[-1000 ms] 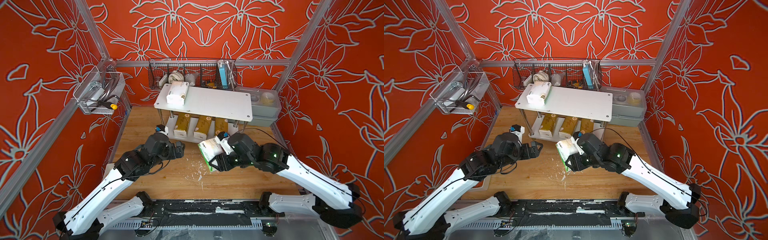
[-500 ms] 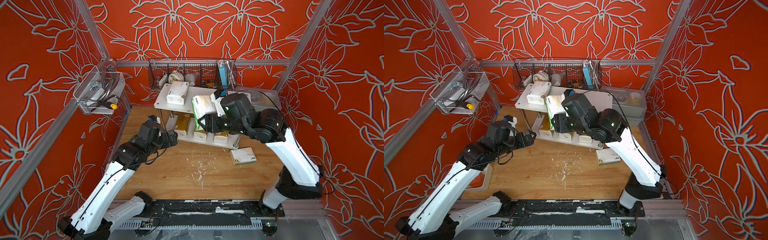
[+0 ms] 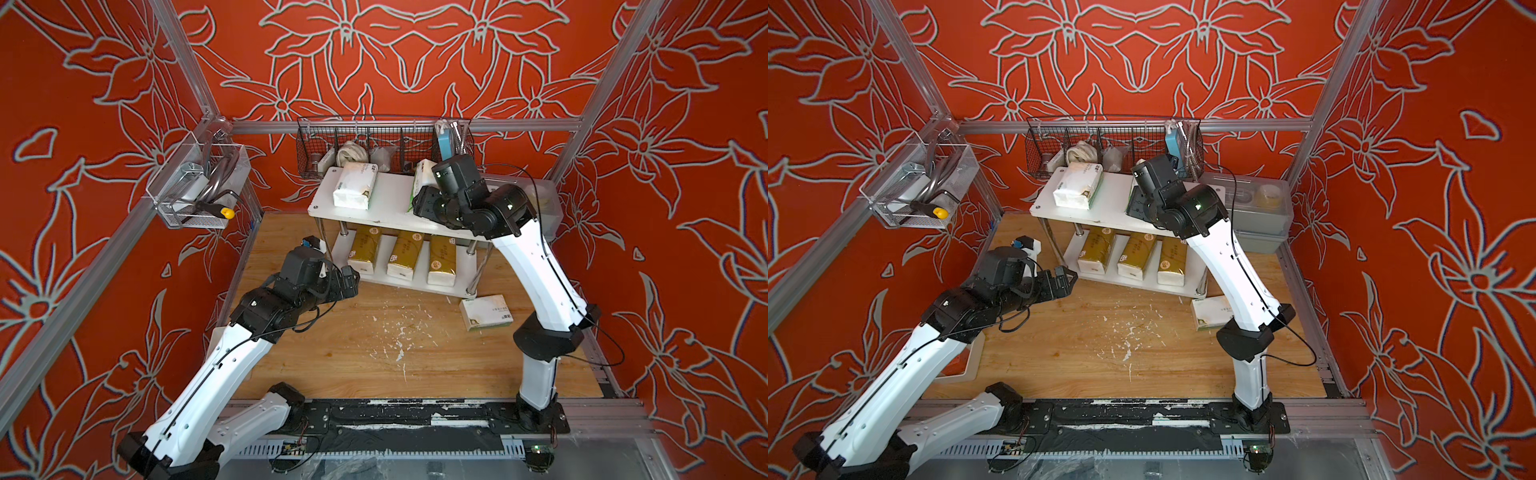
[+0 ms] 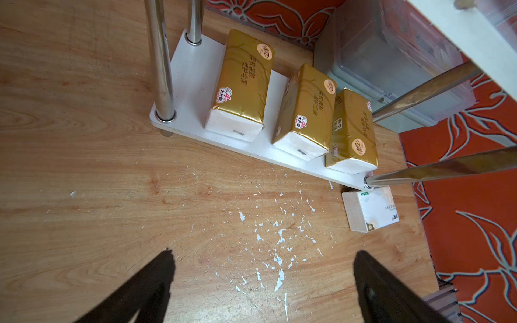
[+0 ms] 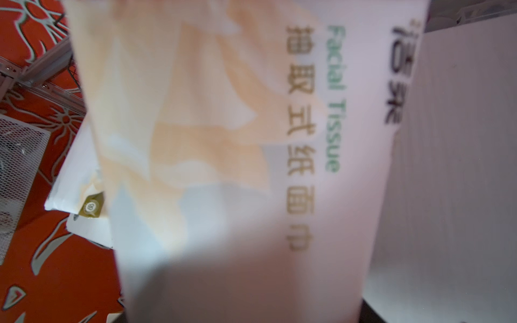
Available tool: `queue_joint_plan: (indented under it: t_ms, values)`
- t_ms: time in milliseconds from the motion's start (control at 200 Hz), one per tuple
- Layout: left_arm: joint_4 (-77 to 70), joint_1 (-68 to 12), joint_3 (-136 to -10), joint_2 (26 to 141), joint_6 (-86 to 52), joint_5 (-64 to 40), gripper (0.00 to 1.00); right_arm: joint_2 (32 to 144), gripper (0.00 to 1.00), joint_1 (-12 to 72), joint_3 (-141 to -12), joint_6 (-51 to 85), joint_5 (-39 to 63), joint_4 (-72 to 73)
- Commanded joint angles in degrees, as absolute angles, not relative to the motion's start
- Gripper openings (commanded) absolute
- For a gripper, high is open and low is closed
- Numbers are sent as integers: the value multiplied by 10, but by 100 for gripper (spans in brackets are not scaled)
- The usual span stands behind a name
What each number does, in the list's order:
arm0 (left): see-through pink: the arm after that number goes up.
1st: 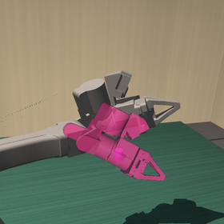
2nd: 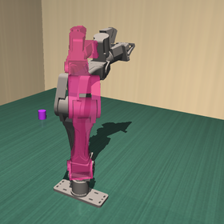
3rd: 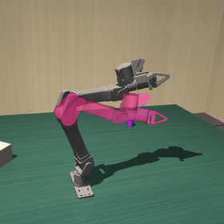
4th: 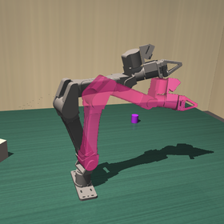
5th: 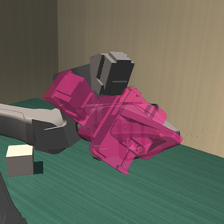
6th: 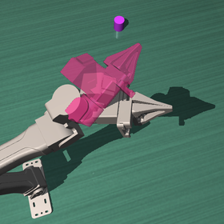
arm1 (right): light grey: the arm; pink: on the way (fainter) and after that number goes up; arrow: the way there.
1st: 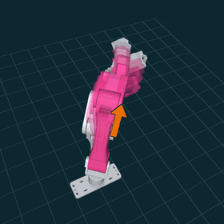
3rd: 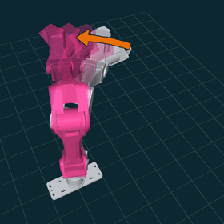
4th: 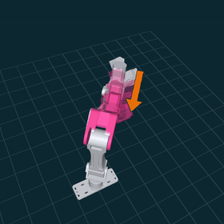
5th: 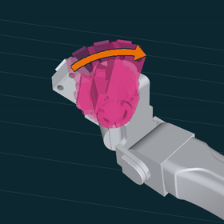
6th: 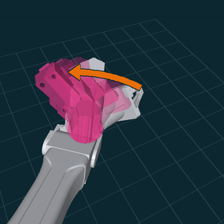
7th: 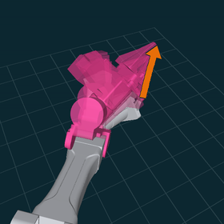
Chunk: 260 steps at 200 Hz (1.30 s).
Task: Place the tissue boxes on the shelf by color
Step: Place a box of tissues on the shelf.
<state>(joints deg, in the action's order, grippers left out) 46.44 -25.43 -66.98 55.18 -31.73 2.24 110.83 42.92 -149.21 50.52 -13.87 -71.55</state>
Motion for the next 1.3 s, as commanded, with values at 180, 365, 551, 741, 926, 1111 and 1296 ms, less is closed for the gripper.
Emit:
queue_joint_plan:
  t_ms: [180, 365, 551, 741, 926, 1111, 1296]
  values:
    - [452, -250, -653, 530, -320, 9, 99, 1151, 60, 423, -1526, 547, -121, -704]
    - [451, -250, -650, 528, -321, 6, 99, 1157, 67, 423, -1525, 549, -132, -703]
    - [450, -251, -647, 525, -321, 6, 99, 1164, 78, 422, -1526, 546, -124, -695]
    - [447, -250, -645, 524, -321, 6, 99, 1164, 83, 423, -1526, 542, -118, -691]
    - [444, -250, -643, 524, -321, 6, 99, 1160, 84, 422, -1525, 540, -115, -690]
    - [442, -250, -642, 524, -321, 4, 99, 1158, 90, 422, -1520, 533, -106, -669]
    - [443, -250, -642, 522, -320, 5, 99, 1157, 94, 422, -1521, 525, -99, -656]
